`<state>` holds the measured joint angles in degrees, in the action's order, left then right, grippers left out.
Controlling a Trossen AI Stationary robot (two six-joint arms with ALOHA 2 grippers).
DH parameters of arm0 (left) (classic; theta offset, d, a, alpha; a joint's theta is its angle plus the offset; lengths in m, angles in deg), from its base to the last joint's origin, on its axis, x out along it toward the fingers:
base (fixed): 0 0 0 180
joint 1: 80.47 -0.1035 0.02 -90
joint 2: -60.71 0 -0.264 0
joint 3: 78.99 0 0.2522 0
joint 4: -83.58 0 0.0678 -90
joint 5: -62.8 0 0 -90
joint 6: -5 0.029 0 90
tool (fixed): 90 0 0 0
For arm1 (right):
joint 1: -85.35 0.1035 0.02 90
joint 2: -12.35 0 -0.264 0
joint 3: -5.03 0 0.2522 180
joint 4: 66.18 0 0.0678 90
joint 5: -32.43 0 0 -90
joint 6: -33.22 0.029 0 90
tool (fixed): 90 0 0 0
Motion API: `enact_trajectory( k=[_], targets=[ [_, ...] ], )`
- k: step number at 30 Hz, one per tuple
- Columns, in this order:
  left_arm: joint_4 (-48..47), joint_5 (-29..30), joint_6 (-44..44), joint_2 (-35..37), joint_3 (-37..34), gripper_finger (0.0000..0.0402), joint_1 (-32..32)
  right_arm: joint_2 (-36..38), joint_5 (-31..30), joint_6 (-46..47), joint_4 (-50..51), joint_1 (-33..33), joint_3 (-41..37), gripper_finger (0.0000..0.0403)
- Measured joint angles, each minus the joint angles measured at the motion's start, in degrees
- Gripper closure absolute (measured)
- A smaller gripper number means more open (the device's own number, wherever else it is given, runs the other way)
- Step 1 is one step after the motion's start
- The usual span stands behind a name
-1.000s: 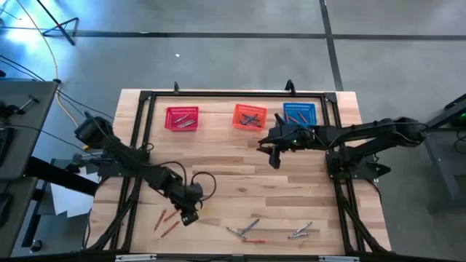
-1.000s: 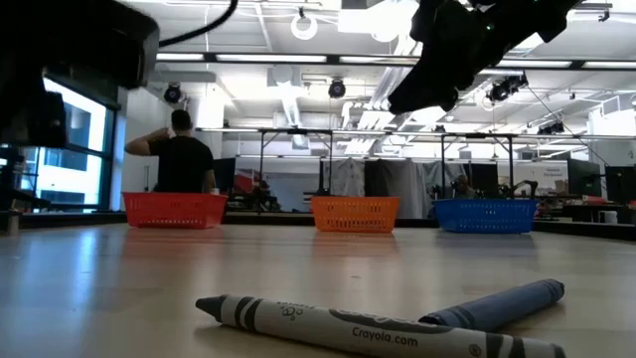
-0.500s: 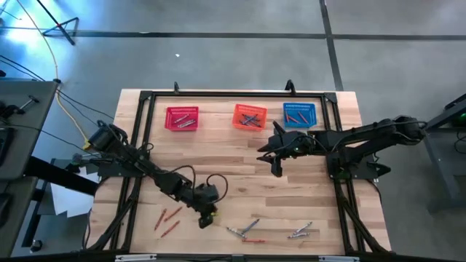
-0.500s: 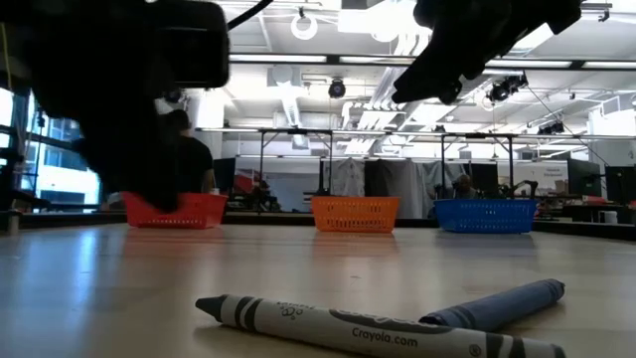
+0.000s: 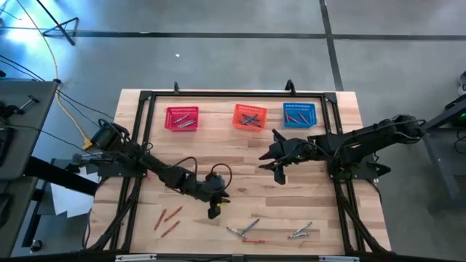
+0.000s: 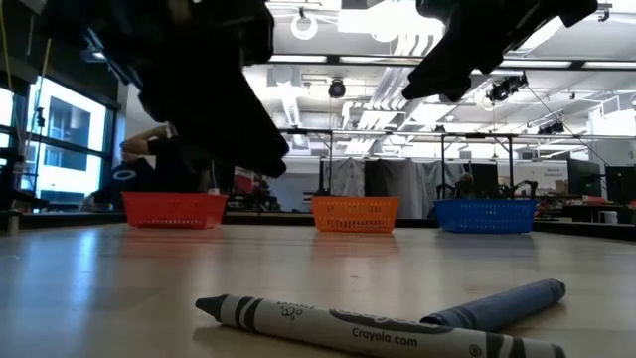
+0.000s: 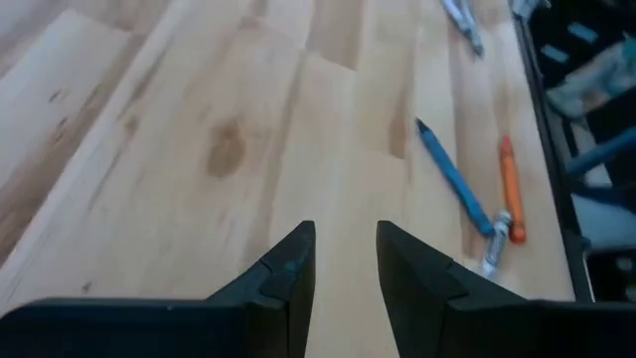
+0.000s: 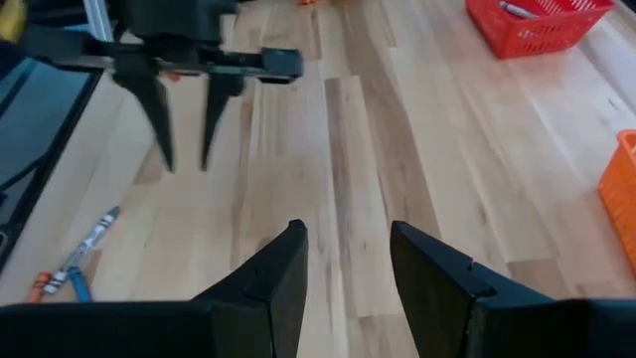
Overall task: Sort crayons
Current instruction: Put the orange crayon into the blue bin
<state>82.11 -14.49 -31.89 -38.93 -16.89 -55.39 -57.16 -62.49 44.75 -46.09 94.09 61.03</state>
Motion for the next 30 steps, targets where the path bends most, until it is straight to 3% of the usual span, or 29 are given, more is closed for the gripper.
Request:
enact_trajectory(
  k=[7, 11, 15, 18, 25, 30],
  targets=[
    [2.21, -0.12, -8.09, 0.00, 0.00, 0.0303, -1.51, 0.02, -0.01, -0.48, 0.10, 0.68, 0.00, 0.0263],
    [8.21, -1.37, -4.46, 0.11, 0.69, 0.0303, -0.95, 0.02, -0.08, -1.05, 0.12, 0.68, 0.00, 0.0263],
    [7.54, -5.79, -0.65, 0.15, 5.38, 0.0303, 0.72, 0.02, -0.11, -1.05, 0.26, 0.68, 0.00, 0.0263],
    [0.10, -7.78, -1.04, 0.15, 10.50, 0.0303, 2.13, 0.02, -0.35, -1.05, 0.28, 0.68, 0.00, 0.0263],
    [-34.12, -7.96, -14.27, 0.17, 24.26, 0.0303, 6.62, 0.02, -1.07, 0.07, 1.06, 0.68, 0.00, 0.0263],
    [-42.10, -7.93, -27.84, 0.14, 25.64, 0.0303, 11.26, 0.04, -1.08, 0.20, 1.64, 0.68, 0.00, 0.0263]
  ],
)
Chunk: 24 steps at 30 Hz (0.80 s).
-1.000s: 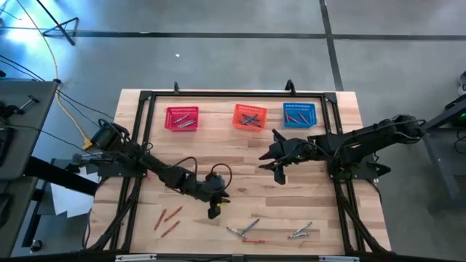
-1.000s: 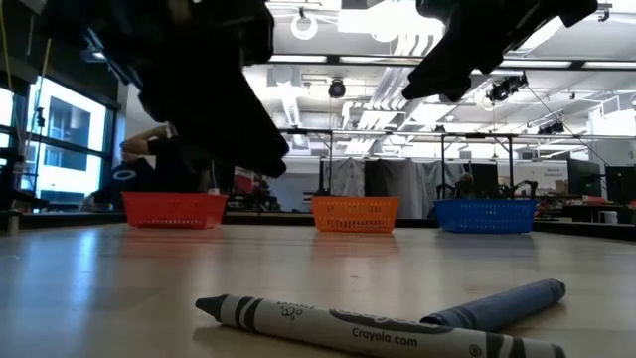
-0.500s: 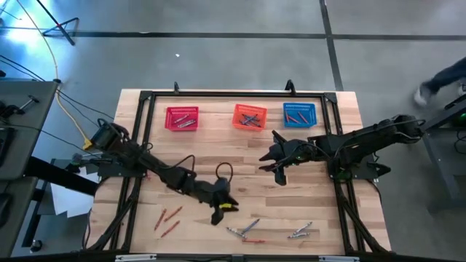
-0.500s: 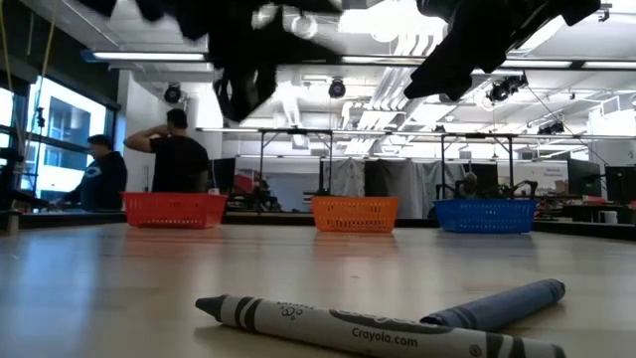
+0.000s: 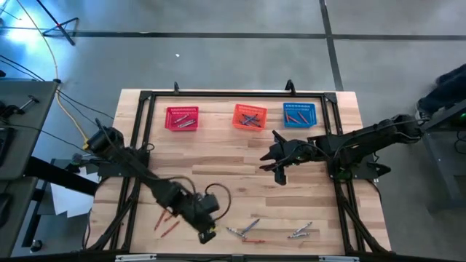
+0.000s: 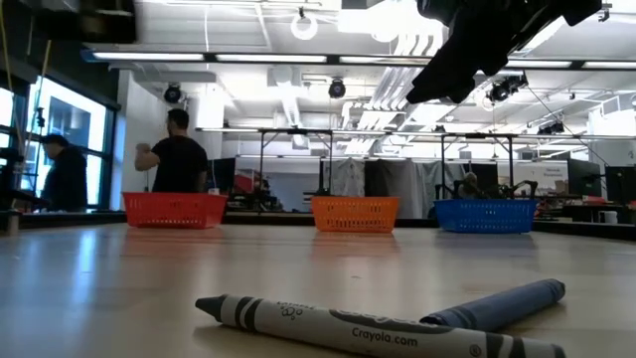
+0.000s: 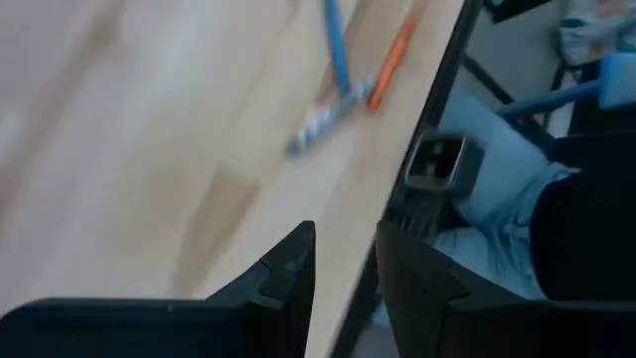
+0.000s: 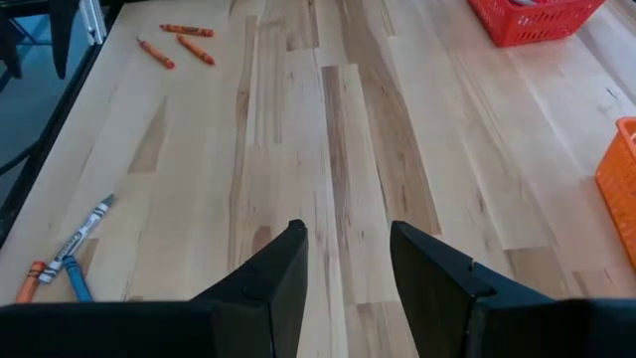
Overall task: Sort crayons
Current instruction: Put the orange crayon into the blue bin
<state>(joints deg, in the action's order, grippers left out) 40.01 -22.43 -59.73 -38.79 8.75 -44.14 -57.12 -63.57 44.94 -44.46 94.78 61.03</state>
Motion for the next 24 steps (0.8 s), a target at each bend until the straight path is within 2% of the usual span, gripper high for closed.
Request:
enact_trajectory(
  k=[4, 9, 18, 24],
  targets=[
    [-2.85, 0.12, -6.97, -0.94, -0.07, 0.0303, 3.32, 0.00, 0.00, -0.15, 0.04, 0.00, 0.00, 0.0263],
    [-3.53, 0.53, -11.14, -2.74, -0.07, 0.0303, 5.63, 0.00, 0.00, -0.15, 0.37, 0.00, 0.01, 0.0263],
    [-5.15, -5.55, -16.05, -5.74, -0.07, 0.0303, 7.72, 0.00, 0.00, -0.11, 0.91, 0.00, 0.00, 0.0263],
    [-11.42, -6.81, -19.98, -6.32, -0.07, 0.0303, 8.97, 0.00, 0.00, -0.17, 1.22, 0.00, 0.00, 0.0263]
  ],
)
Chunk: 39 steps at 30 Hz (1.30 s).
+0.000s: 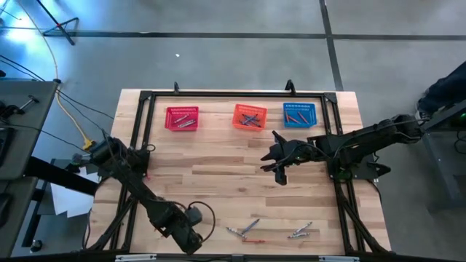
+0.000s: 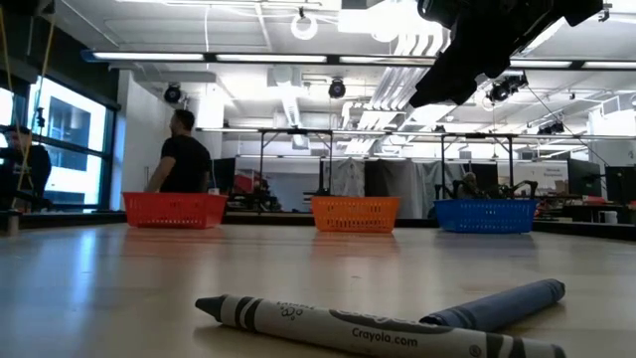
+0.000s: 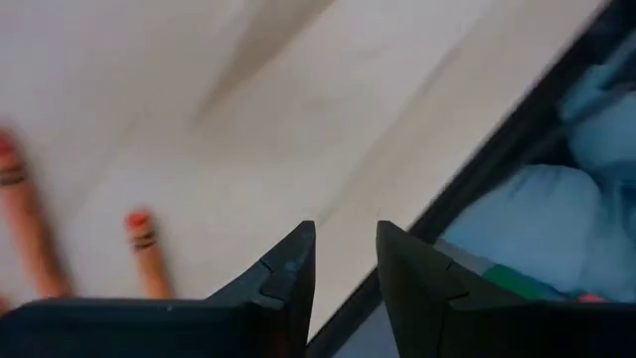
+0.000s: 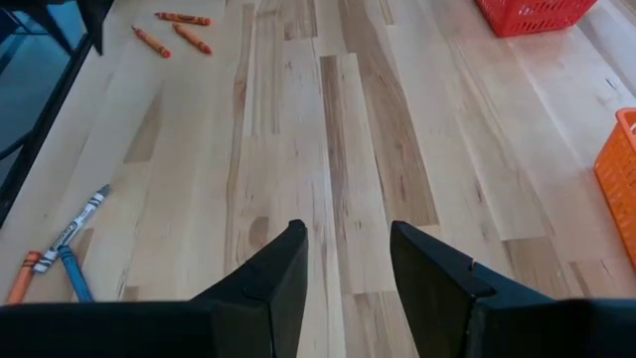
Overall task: Sort crayons
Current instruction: Put the orange crayon into the blue bin
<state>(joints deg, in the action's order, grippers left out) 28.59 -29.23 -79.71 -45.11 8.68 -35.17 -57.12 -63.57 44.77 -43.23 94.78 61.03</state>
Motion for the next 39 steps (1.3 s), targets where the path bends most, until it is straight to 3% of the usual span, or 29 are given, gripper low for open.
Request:
enact_trajectory(
  k=[18, 39],
  targets=[
    [-12.73, -6.30, -16.61, -1.35, 0.00, 0.0303, 3.94, 0.00, -0.02, -1.29, 1.05, 0.00, 0.00, 0.0263],
    [-11.72, -9.89, -15.12, -5.62, -0.02, 0.0303, 5.90, 0.00, -0.02, -1.07, 1.75, 0.00, 0.00, 0.0263]
  ],
)
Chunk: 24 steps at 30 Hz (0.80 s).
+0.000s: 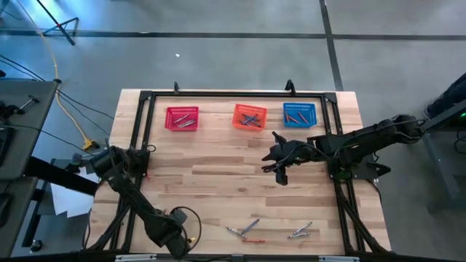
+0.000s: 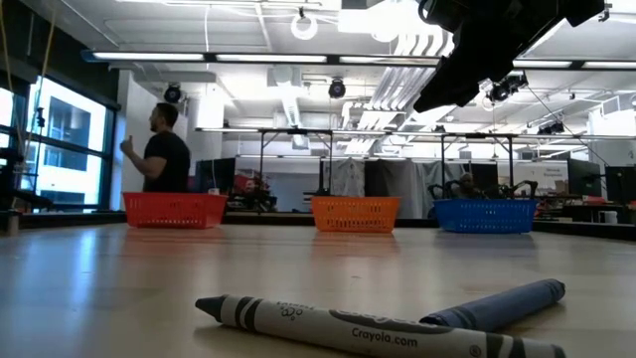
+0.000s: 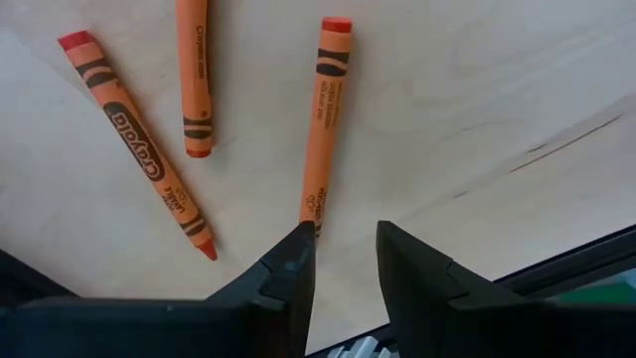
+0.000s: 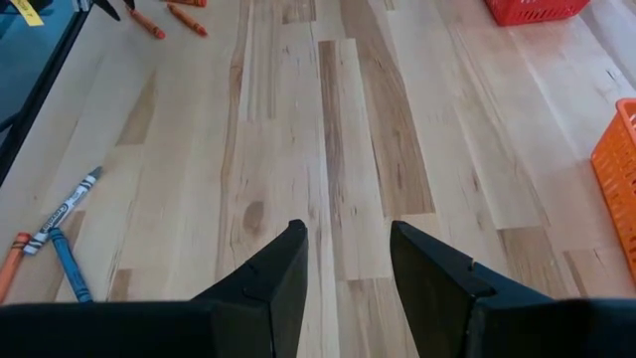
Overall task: Sort crayons
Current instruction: Put the orange crayon into the blue bin
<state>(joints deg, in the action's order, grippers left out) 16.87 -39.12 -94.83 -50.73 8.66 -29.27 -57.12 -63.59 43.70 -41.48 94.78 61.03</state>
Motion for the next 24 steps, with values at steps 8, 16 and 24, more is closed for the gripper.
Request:
enact_trajectory(
  k=[8, 16, 24],
  targets=[
    [-0.35, 0.21, 0.00, 0.00, 0.00, 0.0303, 0.41, 0.00, 0.00, 0.02, 0.00, 0.00, 0.00, 0.0263],
    [-1.51, 0.55, 0.00, 0.00, 0.00, 0.0303, 0.39, 0.00, 0.02, 0.02, 0.00, 0.00, 0.00, 0.0263],
    [-2.02, 1.06, 1.57, 0.02, 0.00, 0.0303, 0.38, 0.00, 0.00, 0.02, 0.00, 0.00, 0.00, 0.0263]
  ],
)
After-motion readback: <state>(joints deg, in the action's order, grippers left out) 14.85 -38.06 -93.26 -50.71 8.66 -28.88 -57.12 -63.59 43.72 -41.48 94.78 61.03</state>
